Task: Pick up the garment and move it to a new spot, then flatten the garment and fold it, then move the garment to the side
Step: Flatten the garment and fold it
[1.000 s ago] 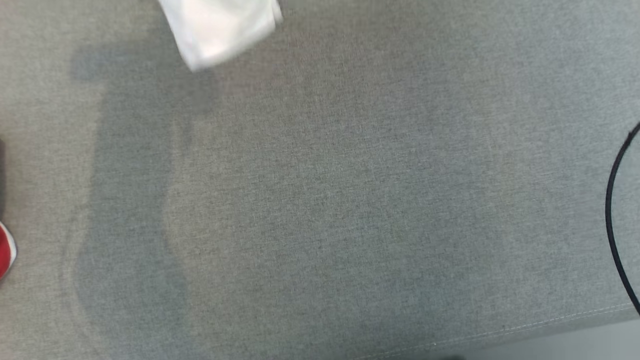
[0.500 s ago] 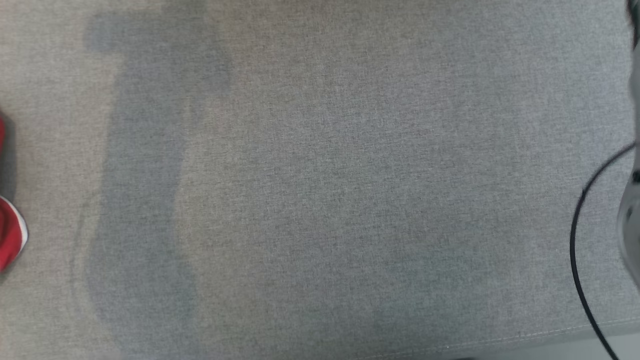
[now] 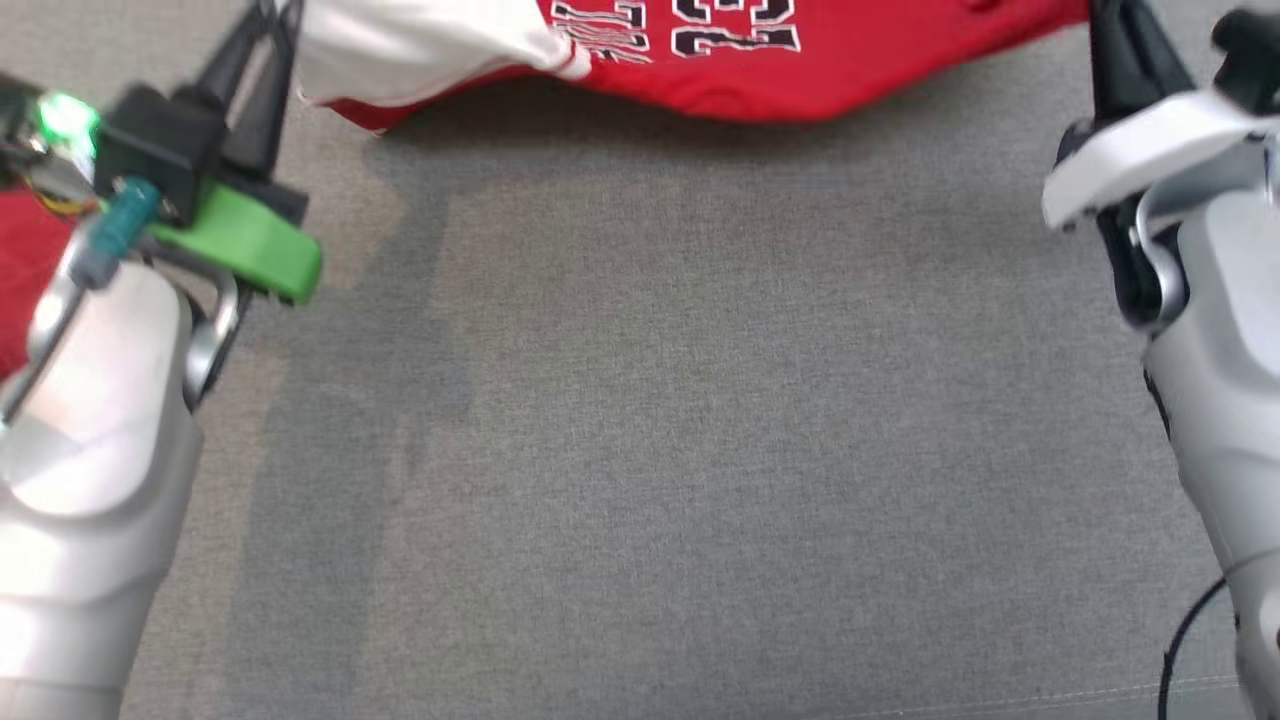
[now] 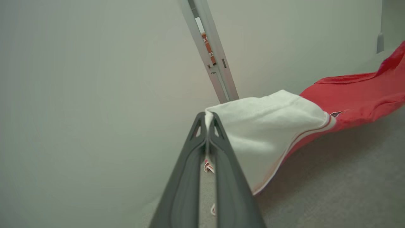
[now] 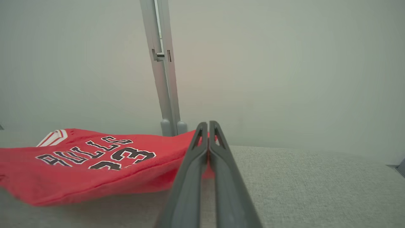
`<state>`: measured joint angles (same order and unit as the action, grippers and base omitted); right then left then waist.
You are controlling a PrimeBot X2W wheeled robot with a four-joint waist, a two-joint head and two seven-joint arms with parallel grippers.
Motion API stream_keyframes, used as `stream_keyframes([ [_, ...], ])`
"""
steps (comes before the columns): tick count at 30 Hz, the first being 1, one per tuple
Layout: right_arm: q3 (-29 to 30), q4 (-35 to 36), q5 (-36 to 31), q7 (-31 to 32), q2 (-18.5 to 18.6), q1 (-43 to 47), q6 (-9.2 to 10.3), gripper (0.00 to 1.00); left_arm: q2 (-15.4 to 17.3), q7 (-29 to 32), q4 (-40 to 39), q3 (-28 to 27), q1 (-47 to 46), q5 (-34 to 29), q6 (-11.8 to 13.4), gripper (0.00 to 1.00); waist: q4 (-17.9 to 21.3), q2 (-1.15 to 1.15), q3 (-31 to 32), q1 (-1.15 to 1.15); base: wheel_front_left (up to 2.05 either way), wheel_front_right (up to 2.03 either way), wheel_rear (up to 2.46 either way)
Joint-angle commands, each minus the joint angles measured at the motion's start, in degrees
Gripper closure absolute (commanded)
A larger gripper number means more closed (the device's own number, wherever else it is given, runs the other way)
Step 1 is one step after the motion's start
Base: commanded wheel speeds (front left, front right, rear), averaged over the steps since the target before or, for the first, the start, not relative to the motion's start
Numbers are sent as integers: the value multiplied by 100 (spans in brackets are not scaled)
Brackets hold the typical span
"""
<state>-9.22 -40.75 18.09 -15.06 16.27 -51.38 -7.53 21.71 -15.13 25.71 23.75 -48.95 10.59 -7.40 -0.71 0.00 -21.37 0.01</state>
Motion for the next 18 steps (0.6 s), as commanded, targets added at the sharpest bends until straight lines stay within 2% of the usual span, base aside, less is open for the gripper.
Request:
stream_keyframes([
  [1, -133, 15, 154, -16, 138, 224, 8, 100, 86, -1, -81, 72, 234, -11, -8, 100, -118, 0, 384, -1, 0, 0, 0],
  [12, -2284, 283, 1297, -16, 1057, 1180, 7, 100, 608, -2, -390, 844, 1542, -25, -1, 100, -218, 0, 1223, -1, 0, 0, 0],
  [18, -3376, 274, 1623, -5, 1619, 1366, 8, 100, 690, -2, -493, 1017, 2081, 71, -1, 100, -279, 0, 1538, -1, 0, 0, 0],
])
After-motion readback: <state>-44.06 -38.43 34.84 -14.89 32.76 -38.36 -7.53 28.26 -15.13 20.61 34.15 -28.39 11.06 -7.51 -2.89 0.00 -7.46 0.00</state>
